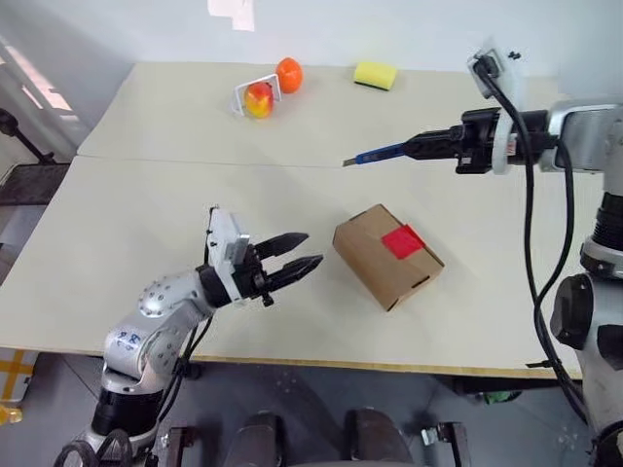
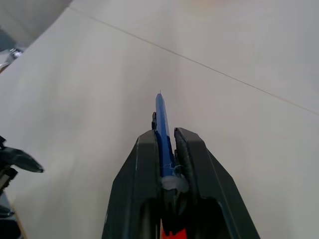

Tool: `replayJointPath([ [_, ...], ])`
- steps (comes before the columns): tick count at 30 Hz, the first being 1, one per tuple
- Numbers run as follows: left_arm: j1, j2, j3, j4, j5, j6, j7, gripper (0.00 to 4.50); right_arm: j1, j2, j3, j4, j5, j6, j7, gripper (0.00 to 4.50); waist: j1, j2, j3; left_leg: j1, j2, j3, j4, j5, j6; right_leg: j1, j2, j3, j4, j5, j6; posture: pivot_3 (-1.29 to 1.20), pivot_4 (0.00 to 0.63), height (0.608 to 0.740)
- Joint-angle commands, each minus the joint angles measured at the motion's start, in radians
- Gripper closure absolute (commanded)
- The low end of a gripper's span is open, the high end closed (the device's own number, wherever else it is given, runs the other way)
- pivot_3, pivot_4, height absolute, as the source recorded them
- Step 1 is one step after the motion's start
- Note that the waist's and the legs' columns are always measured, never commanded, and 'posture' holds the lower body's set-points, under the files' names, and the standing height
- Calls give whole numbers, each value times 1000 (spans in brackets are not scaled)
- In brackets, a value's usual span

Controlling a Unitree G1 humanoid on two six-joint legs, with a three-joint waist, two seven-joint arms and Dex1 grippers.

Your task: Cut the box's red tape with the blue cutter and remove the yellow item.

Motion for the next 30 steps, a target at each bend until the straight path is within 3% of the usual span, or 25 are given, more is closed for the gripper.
replayJointPath([
  [1, -164, -38, -87, 172, 158, -139, 1, 3343, 23, -79, -76, -120, 18, 62, -32, 4334, 7, 0, 0, -1, 0, 0, 1, 0, 0, -1, 0, 0, 0, 0, 0, 0, 150, 740],
  [5, -295, -90, -166, 347, 247, -222, -42, 4491, 72, -123, -106, -184, 45, 72, -82, 4334, 16, 0, 0, -2, -2, 0, 1, 1, 2, -1, -2, 0, -1, 1, 1, 0, 150, 740],
  [15, -489, -137, -238, 557, 312, -212, -183, 4500, 160, -182, -163, -291, 206, 72, -235, 4334, 24, 0, 0, -3, -8, 0, 0, 1, 2, -4, -2, 0, 0, 1, 1, 0, 150, 740],
  [21, -619, -149, -322, 691, 405, -150, -251, 4500, 218, -288, -121, -342, 379, 72, -331, 4334, 28, 0, 0, -6, -9, 0, 1, 1, 3, -4, -4, -3, 0, 1, 1, 0, 150, 740],
  [30, -692, -180, -345, 816, 479, -166, -296, 4500, 229, -275, -91, -327, 530, 72, -452, 4334, 26, -1, 0, -7, -10, 0, 1, 2, 4, -4, -5, -5, -1, 1, 2, 0, 150, 740],
])
